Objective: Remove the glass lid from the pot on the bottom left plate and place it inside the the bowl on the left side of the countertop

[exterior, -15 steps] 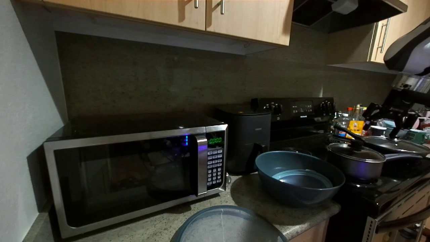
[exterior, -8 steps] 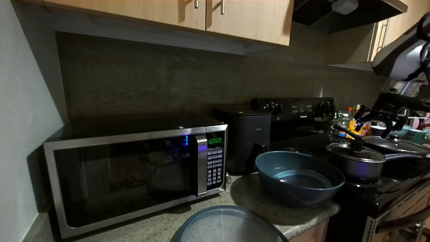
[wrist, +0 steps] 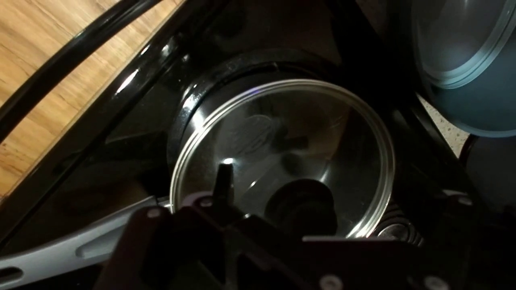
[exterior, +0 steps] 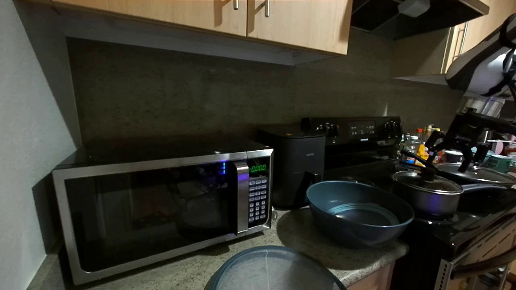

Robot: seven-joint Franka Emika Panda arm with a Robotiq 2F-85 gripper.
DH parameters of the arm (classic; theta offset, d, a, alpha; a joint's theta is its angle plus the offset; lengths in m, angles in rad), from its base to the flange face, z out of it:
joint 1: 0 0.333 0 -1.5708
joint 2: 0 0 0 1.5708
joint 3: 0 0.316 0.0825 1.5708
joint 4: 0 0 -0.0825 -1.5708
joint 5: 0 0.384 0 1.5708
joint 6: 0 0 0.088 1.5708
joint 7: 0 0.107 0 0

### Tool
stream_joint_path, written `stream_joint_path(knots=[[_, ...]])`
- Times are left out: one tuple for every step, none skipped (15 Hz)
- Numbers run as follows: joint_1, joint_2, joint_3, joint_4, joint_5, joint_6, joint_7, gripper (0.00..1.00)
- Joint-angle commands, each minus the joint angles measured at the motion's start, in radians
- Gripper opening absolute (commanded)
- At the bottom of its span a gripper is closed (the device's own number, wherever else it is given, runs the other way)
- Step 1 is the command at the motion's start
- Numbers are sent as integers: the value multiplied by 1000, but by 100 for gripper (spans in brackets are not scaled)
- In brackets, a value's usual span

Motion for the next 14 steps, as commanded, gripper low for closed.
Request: stream_joint_path(knots=[[-18, 1, 19, 3, -5, 1, 2, 100], [-18, 1, 19, 3, -6, 3, 2, 100], [-18, 1, 19, 4, -6, 3, 2, 100], [-23, 27, 21, 19, 22, 28, -6, 100], [-29, 43, 19, 32, 35, 23, -5, 100], [-34, 64, 19, 49, 42, 32, 4, 100], [-40, 82, 19, 65, 47, 37, 9, 100], [-48, 99, 21, 81, 56, 39, 7, 100], [-56, 115, 24, 97, 64, 46, 8, 100], [-64, 129, 28, 115, 72, 49, 11, 100], [-70, 141, 32, 130, 78, 52, 17, 100], [-66, 111, 33, 94, 42, 43, 5, 100], [-70, 122, 35, 106, 43, 43, 5, 100], [-71, 125, 36, 107, 43, 43, 5, 100]])
